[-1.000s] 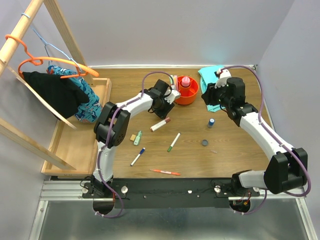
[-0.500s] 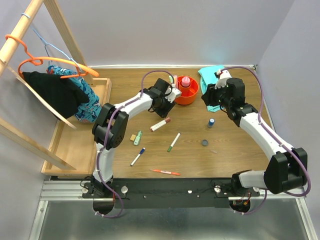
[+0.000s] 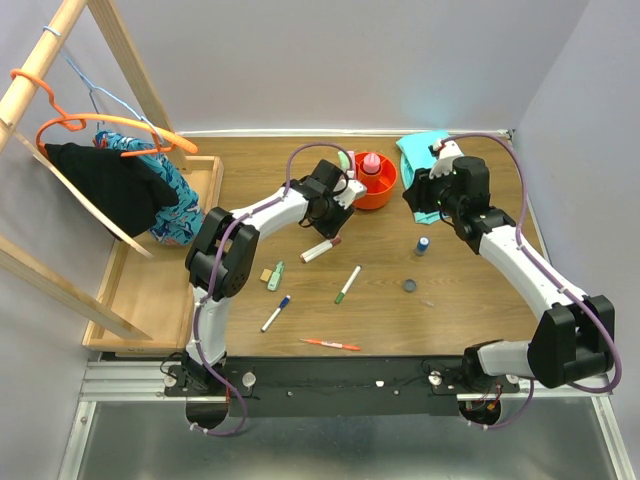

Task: Sort the stationery into containers
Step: Pick up the pen from the center of the board.

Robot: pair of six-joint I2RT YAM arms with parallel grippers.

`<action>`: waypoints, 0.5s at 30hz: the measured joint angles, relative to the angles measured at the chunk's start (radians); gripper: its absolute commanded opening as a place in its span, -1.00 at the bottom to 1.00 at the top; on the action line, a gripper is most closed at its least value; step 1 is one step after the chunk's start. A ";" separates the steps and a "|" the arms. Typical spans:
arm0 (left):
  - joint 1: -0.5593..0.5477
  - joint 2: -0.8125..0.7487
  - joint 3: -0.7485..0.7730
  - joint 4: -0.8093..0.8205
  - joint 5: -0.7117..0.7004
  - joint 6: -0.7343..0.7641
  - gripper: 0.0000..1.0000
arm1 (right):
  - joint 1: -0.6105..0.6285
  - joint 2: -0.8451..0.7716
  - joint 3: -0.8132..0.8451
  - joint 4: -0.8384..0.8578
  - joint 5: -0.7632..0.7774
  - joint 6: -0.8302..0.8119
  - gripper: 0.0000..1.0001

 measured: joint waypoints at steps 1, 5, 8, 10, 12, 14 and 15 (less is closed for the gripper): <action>0.000 0.000 -0.002 0.000 0.000 0.000 0.07 | 0.000 0.000 -0.002 0.000 0.000 0.000 -0.05; -0.001 0.000 -0.010 0.001 0.000 0.000 0.07 | -0.003 0.000 -0.010 0.003 0.000 0.000 -0.05; -0.001 0.002 -0.022 0.001 0.000 0.001 0.07 | -0.006 0.000 -0.014 0.003 0.000 0.000 -0.05; -0.001 0.007 -0.029 0.001 0.000 0.001 0.07 | -0.006 0.000 -0.015 0.004 0.000 0.000 -0.05; -0.001 0.015 -0.031 0.001 0.000 0.001 0.07 | -0.006 0.000 -0.015 0.004 0.000 0.000 -0.05; -0.001 0.023 -0.031 0.005 0.000 0.005 0.06 | -0.006 0.000 -0.016 0.005 0.000 0.000 -0.05; -0.001 0.024 -0.031 0.006 0.000 0.006 0.04 | -0.007 0.000 -0.017 0.005 0.000 0.000 -0.05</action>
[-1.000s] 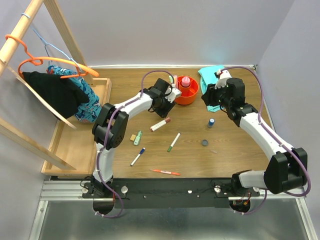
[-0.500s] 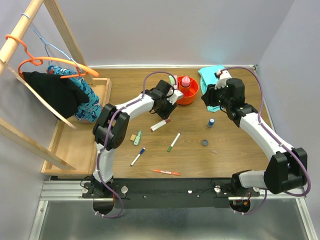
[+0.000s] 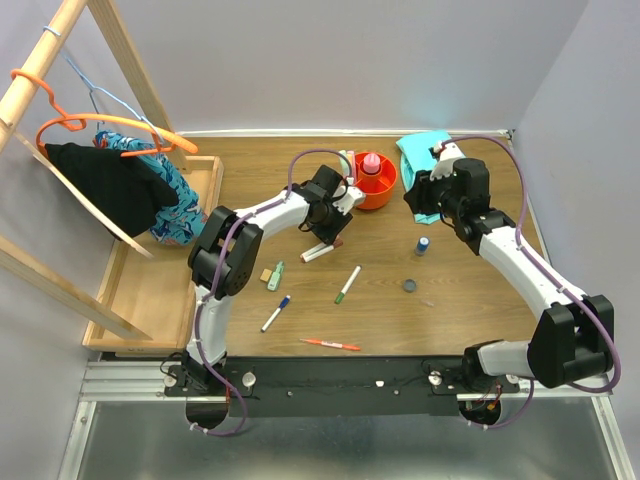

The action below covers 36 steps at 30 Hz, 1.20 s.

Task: Sort the stationery into containers
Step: Pick up the pen from the center of the board, then place the pen in the storage box.

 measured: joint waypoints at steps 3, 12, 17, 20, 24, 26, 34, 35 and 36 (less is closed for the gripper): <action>-0.001 0.000 0.000 0.002 -0.001 0.007 -0.09 | -0.003 0.000 -0.003 0.000 0.000 0.000 -0.05; -0.005 0.007 0.006 0.004 0.003 0.018 -0.64 | -0.006 0.000 -0.006 0.000 0.000 0.000 -0.05; -0.005 0.007 0.021 -0.032 0.054 0.020 -0.72 | -0.006 0.000 -0.006 0.000 0.000 -0.001 -0.05; -0.005 0.000 0.046 -0.088 0.122 0.020 -0.74 | -0.006 0.000 -0.006 -0.001 0.000 -0.005 -0.06; 0.007 -0.048 0.155 -0.149 0.234 0.022 -0.74 | -0.006 0.003 0.002 -0.014 0.001 -0.016 -0.07; 0.015 -0.074 0.232 -0.137 0.288 0.017 -0.74 | -0.006 0.013 0.017 -0.016 0.001 -0.021 -0.07; 0.117 -0.203 0.221 0.416 0.464 -0.246 -0.73 | -0.006 0.077 0.107 -0.024 0.004 -0.042 -0.09; 0.132 -0.201 0.193 0.494 0.467 -0.286 -0.73 | -0.006 0.085 0.115 -0.024 0.006 -0.047 -0.09; 0.143 -0.186 0.176 0.576 0.471 -0.342 -0.73 | -0.006 0.095 0.123 -0.025 0.009 -0.052 -0.09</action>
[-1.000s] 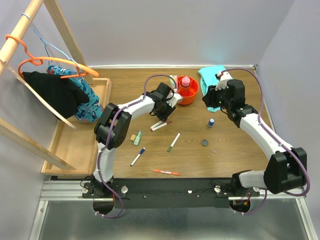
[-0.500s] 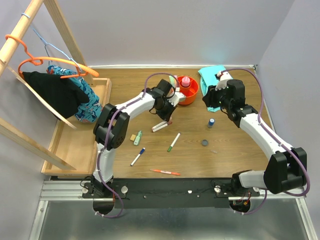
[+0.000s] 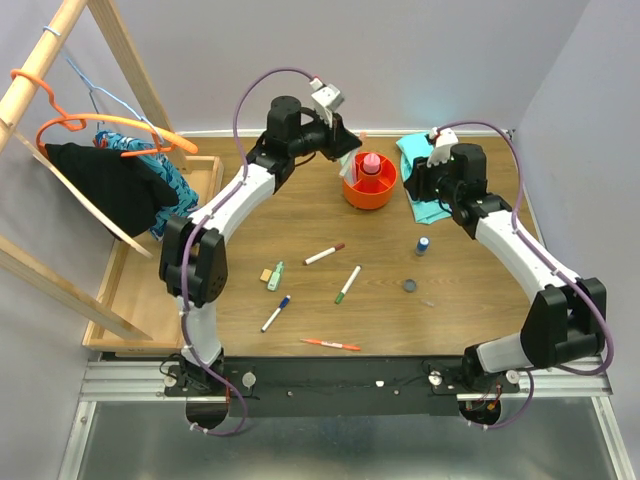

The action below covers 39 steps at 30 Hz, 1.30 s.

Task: Sort the stationery into containers
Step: Place the pen in the storage box.

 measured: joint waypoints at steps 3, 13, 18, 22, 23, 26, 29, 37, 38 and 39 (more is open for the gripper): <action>0.031 0.120 0.052 0.192 0.001 -0.129 -0.73 | -0.002 0.014 0.011 0.000 0.005 -0.014 -0.10; 0.028 0.438 0.342 0.355 -0.042 -0.198 -0.74 | -0.008 0.062 0.038 -0.017 0.035 -0.033 -0.10; 0.027 0.493 0.411 0.372 -0.091 -0.157 -0.73 | -0.008 0.084 0.068 -0.023 0.049 -0.039 -0.10; 0.027 0.529 0.439 0.381 -0.124 -0.135 -0.70 | -0.010 0.106 0.089 -0.026 0.055 -0.040 -0.11; 0.027 0.549 0.456 0.381 -0.133 -0.130 -0.70 | -0.010 0.116 0.097 -0.030 0.056 -0.040 -0.11; 0.029 0.594 0.486 0.381 -0.149 -0.121 -0.70 | -0.011 0.134 0.107 -0.037 0.059 -0.041 -0.11; 0.029 0.629 0.489 0.379 -0.161 -0.116 -0.70 | -0.011 0.148 0.117 -0.045 0.063 -0.043 -0.11; 0.029 0.680 0.489 0.370 -0.170 -0.116 -0.39 | -0.011 0.176 0.134 -0.054 0.074 -0.048 -0.11; 0.029 0.680 0.489 0.370 -0.171 -0.116 -0.23 | -0.011 0.179 0.134 -0.055 0.074 -0.048 -0.11; 0.029 0.680 0.489 0.370 -0.171 -0.116 -0.08 | -0.011 0.183 0.134 -0.055 0.074 -0.048 -0.11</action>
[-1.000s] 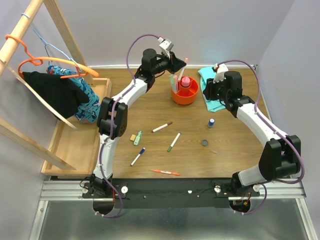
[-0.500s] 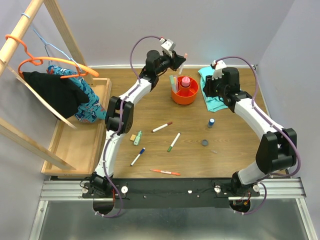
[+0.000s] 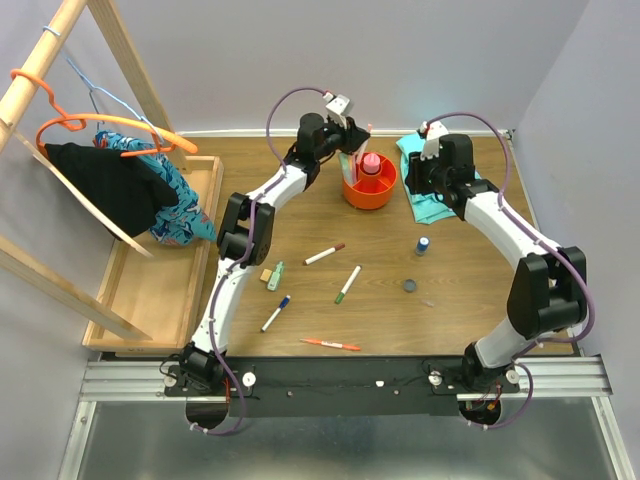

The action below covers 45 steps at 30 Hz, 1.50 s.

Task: Sort the stationery into containers
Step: Place the pen in the storage box, then pick up the pen from the center of the board.

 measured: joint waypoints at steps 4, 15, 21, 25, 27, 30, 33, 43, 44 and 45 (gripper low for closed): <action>0.000 -0.003 -0.018 0.017 0.000 -0.010 0.01 | 0.000 0.011 0.001 -0.002 0.000 0.000 -0.10; 0.015 -0.309 -0.287 -0.055 0.005 0.013 0.12 | 0.000 -0.026 -0.015 0.010 -0.001 -0.002 -0.11; 0.021 -0.734 -0.546 -0.235 0.069 0.165 0.15 | -0.003 -0.132 -0.082 0.027 -0.003 0.018 -0.10; -0.048 -0.945 -0.671 -0.468 0.095 0.368 0.16 | -0.008 -0.181 -0.116 0.036 -0.012 0.059 -0.09; -0.098 -0.986 -0.739 -0.563 0.087 0.436 0.16 | -0.008 -0.202 -0.137 0.038 -0.019 0.077 -0.09; -0.171 -0.951 -0.813 -0.723 0.038 0.529 0.16 | -0.008 -0.231 -0.163 0.039 -0.028 0.095 -0.09; -0.210 -0.880 -0.862 -0.820 -0.030 0.582 0.13 | -0.008 -0.270 -0.196 0.040 -0.031 0.103 -0.09; -0.226 -0.712 -0.807 -0.934 -0.188 0.658 0.08 | -0.011 -0.375 -0.283 0.043 -0.031 0.121 -0.09; -0.227 -0.698 -0.789 -0.934 -0.195 0.660 0.07 | -0.012 -0.383 -0.290 0.043 -0.031 0.122 -0.09; -0.227 -0.687 -0.780 -0.932 -0.198 0.663 0.07 | -0.015 -0.391 -0.296 0.043 -0.031 0.122 -0.09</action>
